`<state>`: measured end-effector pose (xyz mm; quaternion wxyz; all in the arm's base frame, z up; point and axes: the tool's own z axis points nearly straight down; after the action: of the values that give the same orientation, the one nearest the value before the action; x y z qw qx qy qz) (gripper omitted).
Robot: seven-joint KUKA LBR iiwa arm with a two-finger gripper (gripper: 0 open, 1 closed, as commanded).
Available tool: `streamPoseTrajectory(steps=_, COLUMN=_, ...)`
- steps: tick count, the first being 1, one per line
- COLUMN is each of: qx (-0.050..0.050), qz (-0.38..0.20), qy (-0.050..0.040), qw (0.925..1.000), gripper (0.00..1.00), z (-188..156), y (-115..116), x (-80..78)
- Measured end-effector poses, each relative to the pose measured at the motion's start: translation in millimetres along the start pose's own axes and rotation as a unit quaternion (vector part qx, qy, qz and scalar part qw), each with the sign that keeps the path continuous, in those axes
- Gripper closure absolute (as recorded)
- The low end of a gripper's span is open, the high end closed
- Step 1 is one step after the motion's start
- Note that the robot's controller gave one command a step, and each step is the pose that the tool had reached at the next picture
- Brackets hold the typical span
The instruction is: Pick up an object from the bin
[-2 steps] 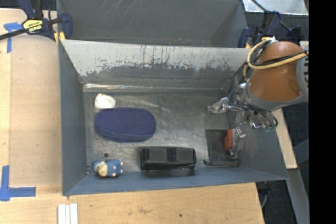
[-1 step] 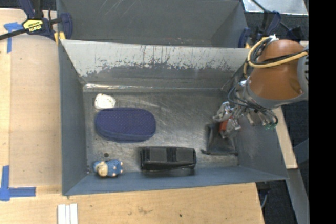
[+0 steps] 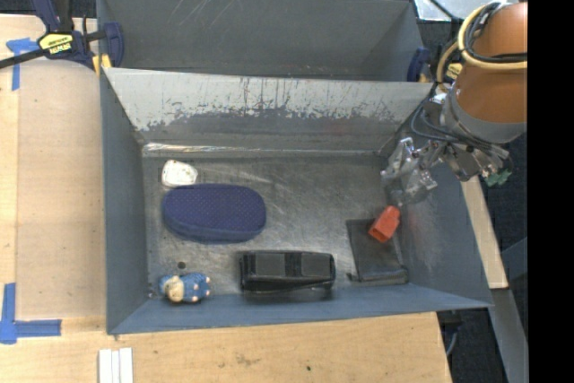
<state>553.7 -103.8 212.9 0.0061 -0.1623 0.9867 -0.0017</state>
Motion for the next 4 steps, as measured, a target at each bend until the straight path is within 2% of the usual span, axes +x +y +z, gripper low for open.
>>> streamPoseTrajectory(steps=1, qx=-0.003, qz=0.031, qy=0.0069, qw=0.9995, gripper=1.00, z=107, y=-16, x=-16.7)
streamPoseTrajectory(steps=2, qx=-0.002, qz=0.198, qy=0.0052, qw=0.9802, gripper=1.00, z=96, y=16, x=-19.1)
streamPoseTrajectory(steps=3, qx=-0.001, qz=0.261, qy=0.0013, qw=0.9652, gripper=1.00, z=41, y=59, x=-59.0)
streamPoseTrajectory(steps=4, qx=-0.002, qz=0.076, qy=0.0004, qw=0.9971, gripper=1.00, z=-63, y=107, x=-115.9)
